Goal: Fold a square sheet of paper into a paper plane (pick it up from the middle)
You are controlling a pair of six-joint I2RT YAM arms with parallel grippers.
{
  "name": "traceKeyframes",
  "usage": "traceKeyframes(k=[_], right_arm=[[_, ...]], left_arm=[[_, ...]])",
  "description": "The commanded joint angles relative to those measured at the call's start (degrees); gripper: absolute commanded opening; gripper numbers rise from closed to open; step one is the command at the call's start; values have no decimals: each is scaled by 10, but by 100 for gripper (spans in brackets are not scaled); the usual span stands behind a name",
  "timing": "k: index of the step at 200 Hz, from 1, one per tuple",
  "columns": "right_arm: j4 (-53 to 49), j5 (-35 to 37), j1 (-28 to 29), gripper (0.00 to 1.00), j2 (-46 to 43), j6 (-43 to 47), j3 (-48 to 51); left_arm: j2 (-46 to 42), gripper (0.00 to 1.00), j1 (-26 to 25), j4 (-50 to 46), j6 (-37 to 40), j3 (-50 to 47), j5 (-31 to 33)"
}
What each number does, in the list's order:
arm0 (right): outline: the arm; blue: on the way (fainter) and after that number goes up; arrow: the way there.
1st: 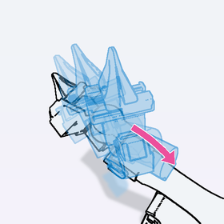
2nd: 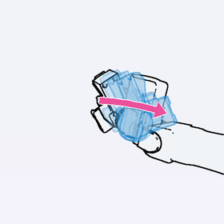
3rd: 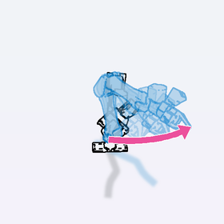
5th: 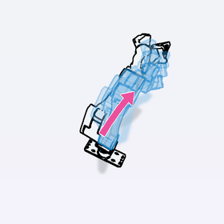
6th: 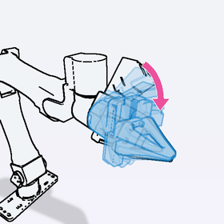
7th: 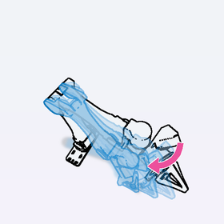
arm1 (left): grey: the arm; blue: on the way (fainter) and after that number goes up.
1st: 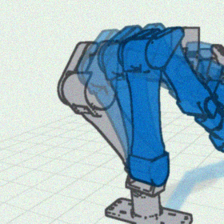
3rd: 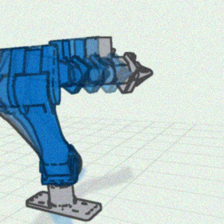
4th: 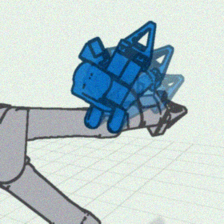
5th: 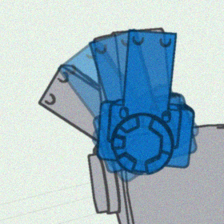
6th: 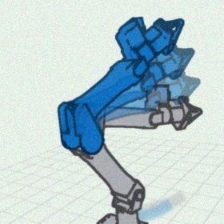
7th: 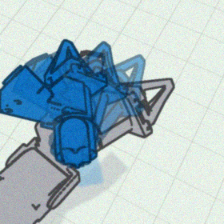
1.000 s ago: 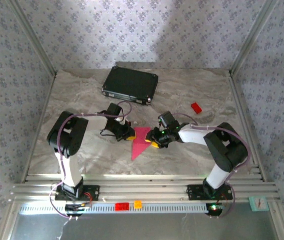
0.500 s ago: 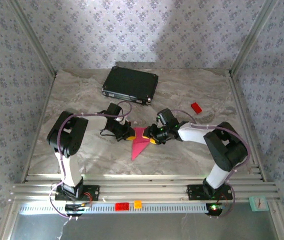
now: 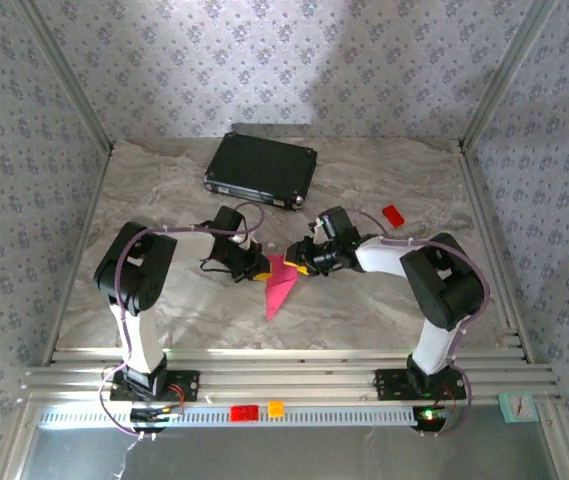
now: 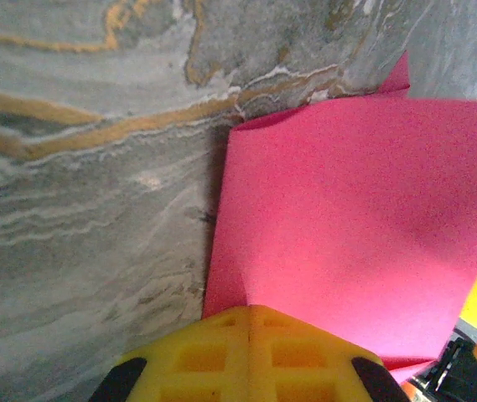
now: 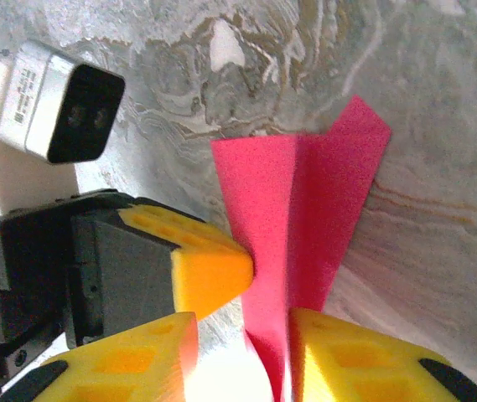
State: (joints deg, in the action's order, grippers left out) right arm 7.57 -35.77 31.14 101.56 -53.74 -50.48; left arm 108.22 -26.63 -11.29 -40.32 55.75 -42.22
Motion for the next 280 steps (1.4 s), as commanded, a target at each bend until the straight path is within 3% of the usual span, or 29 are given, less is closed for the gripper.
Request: traceKeyframes(k=[1,101,145,178,219,248,280], right_arm=[[-10,-22,-11,33,15,23,-17],[-13,-66,-19,22,63,35,-46],[-30,-59,-23,7,54,42,-43],[-36,-29,-22,2,25,24,-27],[59,64,-14,0,-38,-97,52],[132,129,-7,0,-72,-178,112],[104,168,3,0,-96,-187,123]], left_arm=[[25,0,5,-25,12,-12,26],[25,0,7,-32,17,0,21],[15,1,7,-35,17,1,22],[-29,8,8,-22,19,1,26],[-89,22,1,-14,49,1,49],[-119,25,-18,-11,78,-13,67],[-153,26,-46,-1,106,-37,102]])
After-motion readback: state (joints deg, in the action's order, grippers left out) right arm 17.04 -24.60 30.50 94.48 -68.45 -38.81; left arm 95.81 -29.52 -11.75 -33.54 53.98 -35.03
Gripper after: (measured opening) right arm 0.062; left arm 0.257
